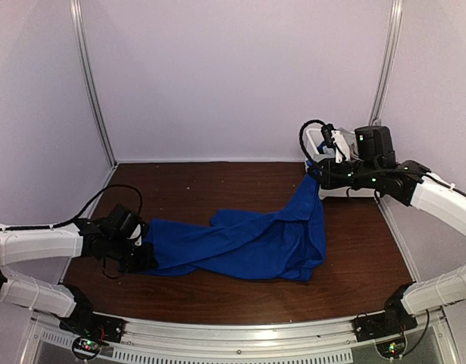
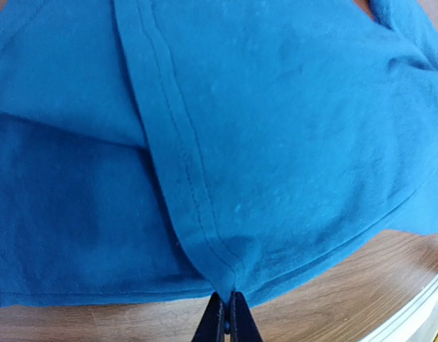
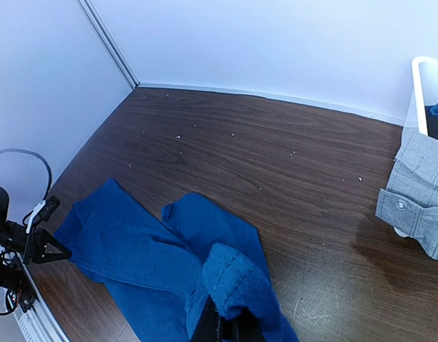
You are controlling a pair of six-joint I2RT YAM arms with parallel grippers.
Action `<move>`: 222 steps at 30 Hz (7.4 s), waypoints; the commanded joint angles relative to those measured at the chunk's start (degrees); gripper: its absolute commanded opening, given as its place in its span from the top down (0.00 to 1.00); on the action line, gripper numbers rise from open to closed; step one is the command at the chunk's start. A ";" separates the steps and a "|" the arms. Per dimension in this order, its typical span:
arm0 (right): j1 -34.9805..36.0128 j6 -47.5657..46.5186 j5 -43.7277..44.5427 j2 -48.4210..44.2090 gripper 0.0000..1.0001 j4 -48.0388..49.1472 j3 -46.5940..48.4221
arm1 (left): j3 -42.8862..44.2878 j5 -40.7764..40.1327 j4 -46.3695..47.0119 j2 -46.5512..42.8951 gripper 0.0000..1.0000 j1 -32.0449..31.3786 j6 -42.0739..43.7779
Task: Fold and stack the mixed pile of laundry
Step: Pick up the crumpled T-shirt from the center of the board, then flatten out the crumpled T-shirt at the center of the board, then smooth out the flattened T-shirt at the center of the board, then adjust the flattened T-shirt at the center of the board.
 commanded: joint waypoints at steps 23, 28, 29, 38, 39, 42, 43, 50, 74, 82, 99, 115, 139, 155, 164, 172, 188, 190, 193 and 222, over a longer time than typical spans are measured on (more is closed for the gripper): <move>-0.86 -8.73 -0.11 7.75 1.00 -11.02 35.17 | 55.13 -9.20 -14.11 -5.29 1.00 15.09 16.20; 0.28 -10.62 -5.93 10.49 1.00 -15.80 47.78 | 64.84 -10.30 -15.64 -6.76 1.00 15.16 18.77; 1.16 -11.16 -6.70 10.29 1.00 -16.56 49.33 | 66.08 -10.00 -16.00 -7.58 1.00 15.16 19.47; 17.17 -12.55 -6.58 2.82 1.00 -18.20 53.75 | 71.99 1.95 -18.80 -15.20 1.00 15.15 21.36; 18.72 -12.11 -6.79 1.92 1.00 -17.82 53.74 | 72.50 3.03 -19.18 -16.03 1.00 15.16 21.50; 23.58 -10.57 -7.41 -0.02 1.00 -16.95 54.37 | 74.49 5.60 -19.76 -17.86 1.00 15.16 21.31; 24.67 -10.22 -7.49 -0.43 1.00 -16.58 54.63 | 75.38 6.35 -19.76 -18.15 1.00 15.16 20.92; 26.10 -10.14 -5.33 1.71 1.00 -14.39 62.94 | 82.10 5.64 -19.67 -15.82 1.00 15.16 19.36; 3.14 -11.25 11.45 25.41 1.00 11.39 18.79 | 18.07 -16.14 7.65 -6.06 1.00 23.47 10.08; 0.85 -11.28 14.83 40.31 1.00 13.24 26.62 | 17.68 -9.87 19.42 9.31 1.00 29.68 9.44; -3.21 -9.68 17.25 75.06 0.16 -2.21 74.71 | 44.37 0.80 22.01 44.04 0.72 39.76 8.67; -3.43 -7.60 1.16 40.60 0.23 2.95 28.86 | 48.31 9.28 18.65 38.52 0.19 22.82 29.03; -3.70 0.60 -0.96 37.43 0.72 11.05 3.48 | 107.39 -17.02 3.00 86.39 0.02 -3.49 56.66; -3.70 0.89 -0.08 40.91 0.75 11.21 2.60 | 118.92 -24.49 -2.04 95.51 0.02 -5.66 68.09; -3.71 0.81 2.07 41.36 0.78 9.43 1.09 | 120.28 -35.25 2.44 97.22 0.02 -3.13 68.50; -3.70 -0.10 6.65 42.53 0.82 5.91 -0.46 | 120.74 -31.77 2.60 94.72 0.05 6.96 53.25; -7.94 -4.62 9.76 39.77 0.71 -3.33 15.30 | 76.26 -28.30 -5.73 52.40 0.02 15.04 37.32; -7.35 -4.59 6.36 38.40 0.67 -2.39 13.82 | 67.04 -26.51 -6.03 44.23 0.02 15.28 34.46; -5.43 -4.29 2.90 37.62 0.62 -0.15 11.29 | 55.59 -25.11 -5.50 37.51 0.02 15.58 32.04; -9.94 -7.72 12.78 65.06 0.63 -3.41 36.07 | 89.37 -18.17 -14.33 75.81 0.44 25.50 34.11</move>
